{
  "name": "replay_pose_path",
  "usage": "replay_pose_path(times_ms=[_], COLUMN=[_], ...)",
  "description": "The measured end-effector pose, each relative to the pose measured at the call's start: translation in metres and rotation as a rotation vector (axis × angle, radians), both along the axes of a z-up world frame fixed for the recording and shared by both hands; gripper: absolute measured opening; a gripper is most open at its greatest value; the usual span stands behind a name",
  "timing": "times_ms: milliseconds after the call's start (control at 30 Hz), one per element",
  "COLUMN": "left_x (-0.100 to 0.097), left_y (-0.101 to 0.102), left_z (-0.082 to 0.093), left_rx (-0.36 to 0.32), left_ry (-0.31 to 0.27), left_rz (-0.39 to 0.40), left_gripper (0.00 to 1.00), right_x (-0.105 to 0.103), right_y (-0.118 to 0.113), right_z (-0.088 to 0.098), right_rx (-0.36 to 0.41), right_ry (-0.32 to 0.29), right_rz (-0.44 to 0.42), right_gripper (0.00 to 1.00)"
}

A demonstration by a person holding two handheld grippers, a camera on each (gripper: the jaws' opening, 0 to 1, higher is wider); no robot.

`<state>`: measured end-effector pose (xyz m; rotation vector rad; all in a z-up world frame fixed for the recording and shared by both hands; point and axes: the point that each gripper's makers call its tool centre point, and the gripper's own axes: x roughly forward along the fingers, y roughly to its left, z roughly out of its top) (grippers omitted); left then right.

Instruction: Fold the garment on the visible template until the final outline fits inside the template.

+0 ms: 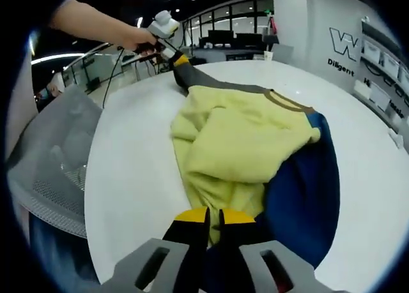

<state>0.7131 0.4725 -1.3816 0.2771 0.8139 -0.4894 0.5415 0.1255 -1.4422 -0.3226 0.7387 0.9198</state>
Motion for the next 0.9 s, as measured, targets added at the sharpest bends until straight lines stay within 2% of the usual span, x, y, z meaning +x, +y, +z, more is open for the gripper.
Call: replay_pose_path(times_ms=[67, 267, 433, 467, 567, 667, 733, 900], left_x=[-0.004, -0.030, -0.050, -0.059, -0.078, -0.092, -0.106, -0.124], left_y=[-0.002, -0.020, -0.044, -0.056, -0.085, -0.111, -0.132, -0.162], left_z=[0.002, 0.006, 0.010, 0.007, 0.003, -0.002, -0.009, -0.025], left_rx=[-0.009, -0.015, -0.077, -0.108, -0.145, -0.136, -0.170, -0.152], left_ry=[-0.011, -0.056, -0.082, -0.063, -0.044, -0.039, 0.001, 0.051], left_rz=[0.012, -0.031, -0.059, -0.078, -0.158, -0.217, -0.270, -0.357], left_gripper=[0.16, 0.15, 0.17, 0.18, 0.18, 0.18, 0.18, 0.19], right_x=[-0.002, -0.007, -0.008, -0.009, -0.012, -0.012, -0.013, -0.013], right_y=[0.003, 0.011, 0.009, 0.008, 0.005, 0.001, -0.001, -0.004], right_z=[0.002, 0.009, 0.009, 0.009, 0.009, 0.009, 0.007, 0.009], right_rx=[0.000, 0.014, 0.013, 0.011, 0.006, 0.005, -0.002, -0.002], right_ry=[-0.005, -0.030, -0.037, -0.034, -0.034, -0.036, -0.037, -0.043], right_rz=[0.013, 0.037, 0.025, 0.023, 0.019, 0.007, 0.005, -0.007], right_gripper=[0.00, 0.01, 0.05, 0.06, 0.08, 0.09, 0.10, 0.08])
